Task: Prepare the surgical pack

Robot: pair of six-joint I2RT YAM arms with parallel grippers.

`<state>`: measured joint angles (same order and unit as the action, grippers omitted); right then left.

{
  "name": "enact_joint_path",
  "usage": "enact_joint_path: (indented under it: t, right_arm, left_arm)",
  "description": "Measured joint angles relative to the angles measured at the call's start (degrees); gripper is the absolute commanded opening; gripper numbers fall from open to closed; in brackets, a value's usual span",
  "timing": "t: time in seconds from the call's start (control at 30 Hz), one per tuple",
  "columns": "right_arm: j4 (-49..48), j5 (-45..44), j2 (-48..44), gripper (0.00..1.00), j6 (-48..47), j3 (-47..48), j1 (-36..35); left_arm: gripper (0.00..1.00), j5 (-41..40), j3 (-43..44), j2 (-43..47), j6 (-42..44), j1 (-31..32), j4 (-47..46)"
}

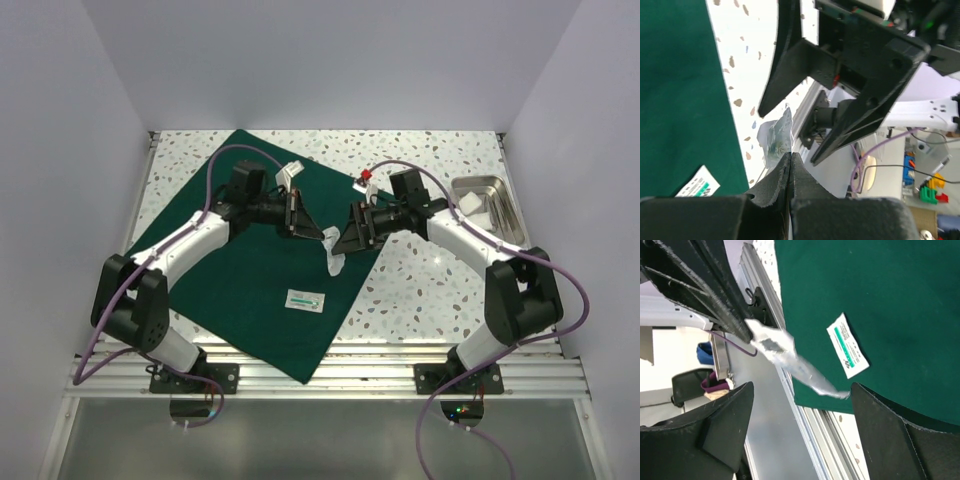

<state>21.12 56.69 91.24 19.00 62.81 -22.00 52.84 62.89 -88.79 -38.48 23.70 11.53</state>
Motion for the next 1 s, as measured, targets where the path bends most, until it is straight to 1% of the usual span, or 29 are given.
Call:
enact_joint_path:
  t: [0.23,0.4,0.63,0.67,0.73,0.77,0.83,0.87,0.93,0.97,1.0]
  right_arm:
    - [-4.85,2.99,0.00,0.80,1.29,-0.02,-0.94]
    - [-7.50,4.90,-0.02,0.76,2.21,-0.15,-1.51]
    - [-9.29,6.56,-0.02,0.61,3.32,-0.48,-3.02]
    - [-9.27,6.54,-0.02,0.54,3.43,-0.57,-3.10]
    - [-9.31,6.54,-0.02,0.49,3.63,-0.85,-3.13]
    - [-9.33,6.51,0.00,0.44,3.76,-1.01,-3.13]
    - [-9.22,6.47,0.00,0.40,3.96,-1.09,-3.13]
    - [-9.20,6.40,0.00,0.34,4.07,-1.09,-3.13]
    - [-9.20,6.21,0.00,0.28,4.24,-1.09,-3.13]
    - [-9.16,5.99,0.00,0.25,4.31,-1.09,-3.13]
    - [-9.14,5.86,0.02,0.24,4.35,-1.09,-3.13]
  left_arm:
    - [0.00,3.85,-1.18,1.40,-1.92,0.00,-3.52]
    - [0.00,5.75,-2.19,1.40,-4.02,0.00,-6.36]
    - [0.00,6.78,-2.19,1.40,-6.43,-0.09,-10.08]
    - [0.00,6.82,-2.23,1.38,-7.06,-0.17,-11.13]
    - [0.00,7.04,-2.32,1.33,-8.50,-0.35,-13.05]
    - [0.00,7.06,-2.32,1.14,-9.20,-0.46,-14.40]
    - [0.00,7.15,-2.32,0.63,-10.21,-0.63,-16.02]
    - [0.00,7.26,-2.32,0.24,-10.49,-0.70,-16.59]
    - [0.05,7.39,-2.32,-0.50,-10.43,-0.81,-16.61]
    - [0.15,7.39,-2.32,-1.05,-10.25,-0.83,-16.39]
    - [0.20,7.39,-2.29,-1.29,-10.14,-0.87,-16.31]
